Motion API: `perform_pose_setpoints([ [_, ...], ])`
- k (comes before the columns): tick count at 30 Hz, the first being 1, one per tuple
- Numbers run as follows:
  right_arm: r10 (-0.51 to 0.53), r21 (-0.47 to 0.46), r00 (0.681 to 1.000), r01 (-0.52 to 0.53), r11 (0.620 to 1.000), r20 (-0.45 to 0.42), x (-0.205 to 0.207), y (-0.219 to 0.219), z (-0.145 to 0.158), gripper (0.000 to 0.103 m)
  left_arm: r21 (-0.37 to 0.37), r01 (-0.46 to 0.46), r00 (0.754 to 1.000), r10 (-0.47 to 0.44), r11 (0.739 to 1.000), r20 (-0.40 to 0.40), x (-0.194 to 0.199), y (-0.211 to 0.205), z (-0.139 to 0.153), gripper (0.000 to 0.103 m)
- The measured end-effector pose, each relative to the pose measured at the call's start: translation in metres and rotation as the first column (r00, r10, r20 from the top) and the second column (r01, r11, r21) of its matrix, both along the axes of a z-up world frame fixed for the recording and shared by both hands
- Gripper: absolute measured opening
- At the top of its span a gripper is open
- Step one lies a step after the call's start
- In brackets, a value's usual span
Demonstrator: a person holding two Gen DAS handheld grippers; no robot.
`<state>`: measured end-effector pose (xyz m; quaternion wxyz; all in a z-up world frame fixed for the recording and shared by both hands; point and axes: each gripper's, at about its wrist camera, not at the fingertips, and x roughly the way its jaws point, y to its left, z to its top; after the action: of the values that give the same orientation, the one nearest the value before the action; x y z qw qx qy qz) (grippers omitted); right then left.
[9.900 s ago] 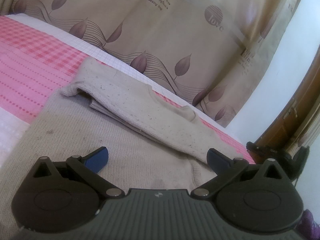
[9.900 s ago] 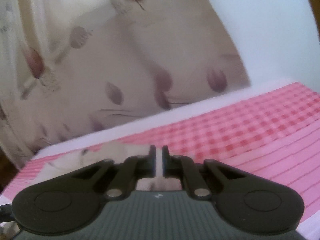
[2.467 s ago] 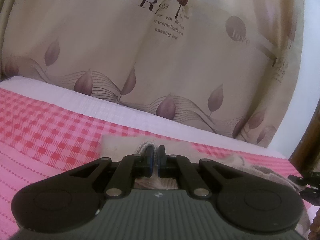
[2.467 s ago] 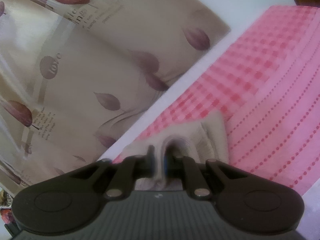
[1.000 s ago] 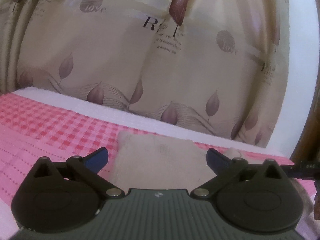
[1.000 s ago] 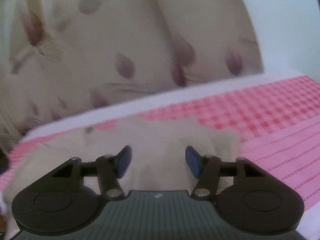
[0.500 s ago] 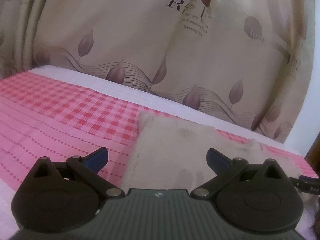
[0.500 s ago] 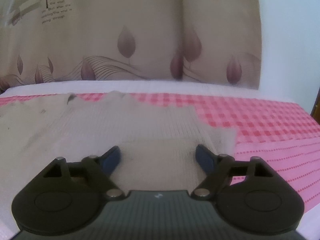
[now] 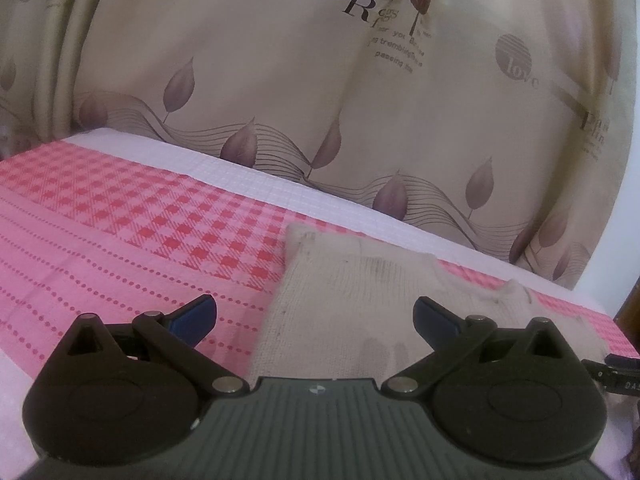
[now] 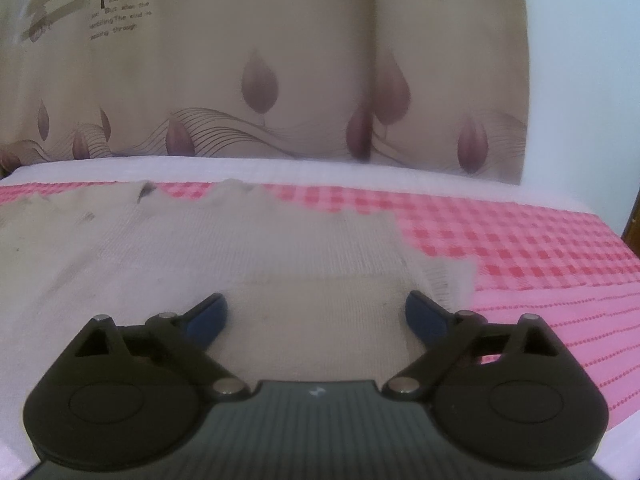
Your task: Fold small clothes
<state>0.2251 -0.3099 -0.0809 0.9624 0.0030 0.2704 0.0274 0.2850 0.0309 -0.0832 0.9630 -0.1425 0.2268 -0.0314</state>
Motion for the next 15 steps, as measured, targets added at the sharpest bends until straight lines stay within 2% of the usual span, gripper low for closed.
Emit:
perform_pose_setpoints([
  [7, -0.022, -0.057, 1.0, 0.022, 0.998, -0.005, 0.002, 0.009, 0.002, 0.1, 0.004, 0.003, 1.0, -0.003, 1.0, -0.006, 0.002, 0.001, 0.0, 0.103],
  [12, -0.018, 0.008, 0.993, 0.019, 1.0, -0.119, 0.009, 0.008, 0.014, 0.103, 0.006, 0.006, 1.0, -0.006, 1.0, -0.013, 0.003, 0.002, -0.001, 0.103],
  [15, -0.015, -0.044, 0.986, 0.008, 0.999, -0.165, 0.011, 0.016, 0.017, 0.103, 0.009, 0.009, 1.0, -0.009, 1.0, -0.017, 0.004, 0.002, -0.001, 0.103],
])
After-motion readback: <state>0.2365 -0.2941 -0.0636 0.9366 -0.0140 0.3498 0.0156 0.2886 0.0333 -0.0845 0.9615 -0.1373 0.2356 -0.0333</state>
